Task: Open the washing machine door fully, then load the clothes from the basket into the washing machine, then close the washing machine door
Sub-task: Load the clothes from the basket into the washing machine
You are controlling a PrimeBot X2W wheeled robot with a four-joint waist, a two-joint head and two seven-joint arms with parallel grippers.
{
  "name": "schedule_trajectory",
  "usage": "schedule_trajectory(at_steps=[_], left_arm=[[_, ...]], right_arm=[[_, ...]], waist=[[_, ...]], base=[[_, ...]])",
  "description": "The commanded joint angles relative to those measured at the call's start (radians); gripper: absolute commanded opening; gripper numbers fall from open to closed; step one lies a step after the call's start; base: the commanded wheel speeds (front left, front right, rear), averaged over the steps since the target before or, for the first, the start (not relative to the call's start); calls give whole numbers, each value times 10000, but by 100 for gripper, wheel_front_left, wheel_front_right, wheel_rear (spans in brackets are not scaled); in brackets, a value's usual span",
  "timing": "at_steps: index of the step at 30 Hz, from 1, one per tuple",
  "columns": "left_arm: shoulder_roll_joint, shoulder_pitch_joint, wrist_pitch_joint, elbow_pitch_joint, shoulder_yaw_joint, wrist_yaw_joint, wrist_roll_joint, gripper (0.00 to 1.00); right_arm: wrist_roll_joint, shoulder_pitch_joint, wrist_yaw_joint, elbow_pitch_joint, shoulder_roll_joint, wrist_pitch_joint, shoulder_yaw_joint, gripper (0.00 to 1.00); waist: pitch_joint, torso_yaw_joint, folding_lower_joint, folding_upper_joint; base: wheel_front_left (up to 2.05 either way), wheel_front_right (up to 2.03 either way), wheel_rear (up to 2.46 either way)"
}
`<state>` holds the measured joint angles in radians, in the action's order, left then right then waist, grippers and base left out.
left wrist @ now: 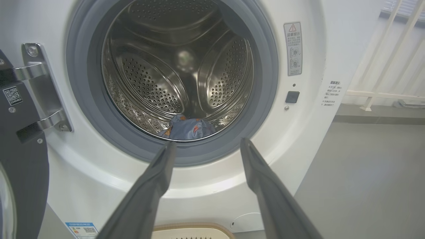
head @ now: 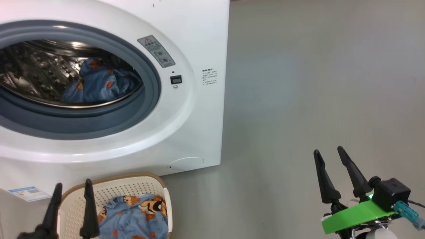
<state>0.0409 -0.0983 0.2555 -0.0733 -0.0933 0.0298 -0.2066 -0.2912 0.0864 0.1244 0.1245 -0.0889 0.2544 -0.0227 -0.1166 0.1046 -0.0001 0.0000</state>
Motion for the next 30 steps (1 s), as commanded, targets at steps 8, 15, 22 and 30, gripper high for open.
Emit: schedule_trajectory(at_steps=[8,15,22,30], left_arm=[[94,-570,62,-581,74,-570,-62,100],[94,-968,62,-657,210,-941,-148,100],[93,-1107,62,-528,326,-1036,-250,100],[93,-1050,63,-147,336,-1038,-458,100]], right_arm=[[126,-218,63,-384,-58,74,-120,100],[170,-313,63,-424,-45,74,-148,100],[156,-368,63,-443,-42,74,-191,100],[83,-269,63,-450,-72,74,-222,100]], waist=[[297,-165,1,0],[388,-230,1,0],[336,-237,1,0],[-132,-199,1,0]], base=[[0,0,0],[0,0,0],[0,0,0],[0,0,0]])
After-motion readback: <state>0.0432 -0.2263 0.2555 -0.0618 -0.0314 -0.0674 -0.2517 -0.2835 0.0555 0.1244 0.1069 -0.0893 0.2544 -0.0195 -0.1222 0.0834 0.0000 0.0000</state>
